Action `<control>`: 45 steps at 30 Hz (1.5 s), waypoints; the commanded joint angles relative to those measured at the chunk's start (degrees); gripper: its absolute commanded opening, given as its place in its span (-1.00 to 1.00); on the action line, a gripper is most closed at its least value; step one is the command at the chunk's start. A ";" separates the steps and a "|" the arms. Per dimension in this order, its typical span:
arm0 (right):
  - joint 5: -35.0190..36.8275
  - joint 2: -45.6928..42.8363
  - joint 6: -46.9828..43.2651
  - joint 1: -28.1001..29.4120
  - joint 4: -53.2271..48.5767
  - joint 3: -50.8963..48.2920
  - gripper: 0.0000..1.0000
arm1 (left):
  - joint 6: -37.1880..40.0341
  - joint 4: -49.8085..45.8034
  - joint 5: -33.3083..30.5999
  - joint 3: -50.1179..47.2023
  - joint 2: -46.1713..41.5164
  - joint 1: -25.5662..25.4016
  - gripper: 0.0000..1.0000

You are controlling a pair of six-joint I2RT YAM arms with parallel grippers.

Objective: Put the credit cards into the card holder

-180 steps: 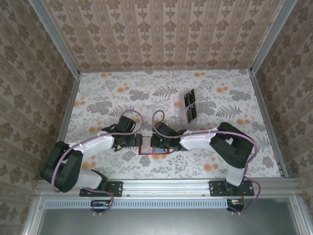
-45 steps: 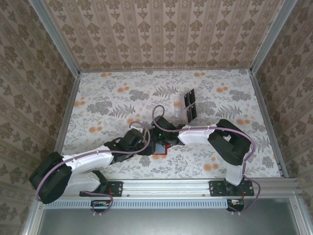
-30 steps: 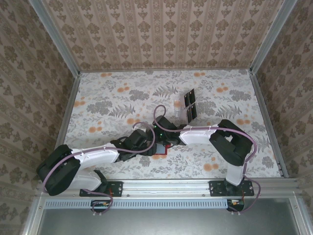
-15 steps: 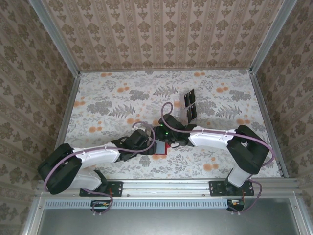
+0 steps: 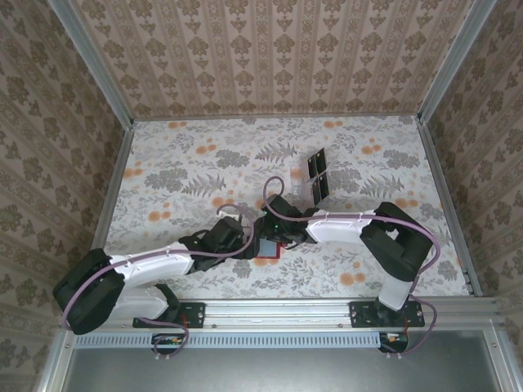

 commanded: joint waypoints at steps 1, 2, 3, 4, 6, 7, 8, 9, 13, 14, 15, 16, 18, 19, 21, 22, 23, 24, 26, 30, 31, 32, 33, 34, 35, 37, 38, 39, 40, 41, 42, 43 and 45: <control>-0.91 2.25 -0.94 0.62 -1.37 2.12 0.08 | 0.47 -0.01 0.57 -0.86 -1.52 0.08 1.00; -1.24 2.71 -0.88 0.75 -1.24 2.63 0.08 | 0.70 0.37 1.11 -0.95 -1.54 0.07 1.00; -1.45 3.12 -0.72 0.92 -1.13 2.99 0.08 | 0.80 0.75 1.56 -0.95 -1.53 0.07 1.00; -1.68 3.46 -0.60 1.00 -0.94 3.40 0.08 | 0.91 1.20 2.03 -1.04 -1.53 0.14 0.99; -2.15 4.12 -0.26 1.30 -0.69 4.05 0.08 | 1.09 1.77 2.49 -1.15 -1.51 0.09 0.99; -2.21 4.39 -0.15 1.33 -0.58 4.32 0.08 | 1.22 2.00 2.74 -1.19 -1.46 0.02 1.00; -2.35 4.56 0.03 1.32 -0.47 4.45 0.08 | 1.35 2.15 2.90 -1.22 -1.41 -0.02 1.00; -2.44 4.72 0.27 1.30 -0.32 4.51 0.08 | 1.37 2.21 3.00 -1.22 -1.40 -0.02 0.99; -2.57 4.81 0.73 1.30 0.04 4.35 0.08 | 1.72 2.58 2.97 -1.47 -1.10 -0.02 0.99; -2.61 4.76 0.80 1.26 0.04 4.34 0.08 | 1.74 2.77 2.96 -1.60 -0.86 -0.02 1.00; -2.60 4.80 0.90 1.32 0.15 4.27 0.08 | 1.84 3.15 2.99 -1.67 -0.58 0.03 1.00; -2.61 4.83 1.01 1.36 0.22 4.19 0.08 | 1.82 3.47 3.12 -1.69 -0.23 0.02 1.00; -2.71 4.79 1.13 1.39 0.30 4.17 0.08 | 1.89 4.07 3.20 -1.69 0.37 0.04 1.00; -2.70 4.91 1.18 1.35 0.30 4.18 0.08 | 1.89 4.38 3.23 -1.67 0.56 0.00 0.99; -2.78 5.01 1.24 1.41 0.43 4.17 0.08 | 1.95 4.94 3.39 -1.48 1.00 0.02 1.00; -2.77 5.01 1.35 1.35 0.48 4.17 0.08 | 2.02 5.21 3.45 -1.33 1.20 -0.01 0.99; -2.78 5.16 1.35 1.33 0.56 4.18 0.08 | 2.18 5.33 3.52 -1.21 1.53 -0.04 1.00; -2.84 5.11 1.38 1.35 0.57 4.17 0.08 | 2.29 5.57 3.57 -0.98 1.92 -0.10 1.00; -2.85 5.22 1.37 1.33 0.69 4.19 0.08 | 2.51 5.88 3.82 -0.87 2.63 -0.06 1.00; -2.87 5.14 1.49 1.40 0.71 4.08 0.08 | 2.44 4.18 2.82 0.07 4.72 -0.07 1.00; -2.86 5.10 1.52 1.33 0.66 4.08 0.08 | 2.21 3.70 2.35 0.23 5.11 -0.12 1.00; -2.84 4.96 1.53 1.32 0.61 4.08 0.08 | 1.84 2.80 1.68 0.32 5.47 -0.19 1.00; -2.86 4.83 1.47 1.32 0.59 4.08 0.08 | 1.32 1.68 0.78 0.37 5.66 -0.23 1.00; -2.87 4.68 1.43 1.28 0.60 4.08 0.08 | 1.01 0.98 -0.01 0.34 5.76 -0.25 1.00; -2.86 4.40 1.35 1.31 0.45 4.08 0.08 | 0.63 -0.13 -0.87 0.34 5.87 -0.33 1.00; -2.75 3.75 1.17 1.19 0.35 4.14 0.08 | -0.22 -2.78 -2.55 0.83 6.62 -0.33 1.00; -2.69 3.27 1.07 1.05 0.30 4.08 0.08 | -0.46 -3.84 -3.00 1.02 7.33 -0.34 1.00; -2.58 2.79 0.95 1.00 0.22 4.05 0.08 | -0.73 -4.39 -3.16 1.13 8.04 -0.36 1.00; -2.52 2.32 0.92 0.87 0.19 3.99 0.08 | -0.92 -4.51 -3.20 1.01 8.62 -0.33 1.00; -2.36 1.63 0.87 0.76 0.17 3.78 0.08 | -1.32 -4.51 -3.16 0.92 9.11 -0.37 1.00; -1.91 0.75 0.83 0.80 0.08 3.52 0.08 | -1.72 -4.43 -3.13 0.64 9.46 -0.37 1.00; -1.43 -0.06 0.91 0.76 0.04 3.19 0.08 | -2.09 -4.21 -3.18 0.34 9.69 -0.31 1.00; -0.29 -2.19 1.18 0.84 0.09 2.08 0.08 | -2.63 -3.62 -3.04 -0.18 9.89 -0.29 1.00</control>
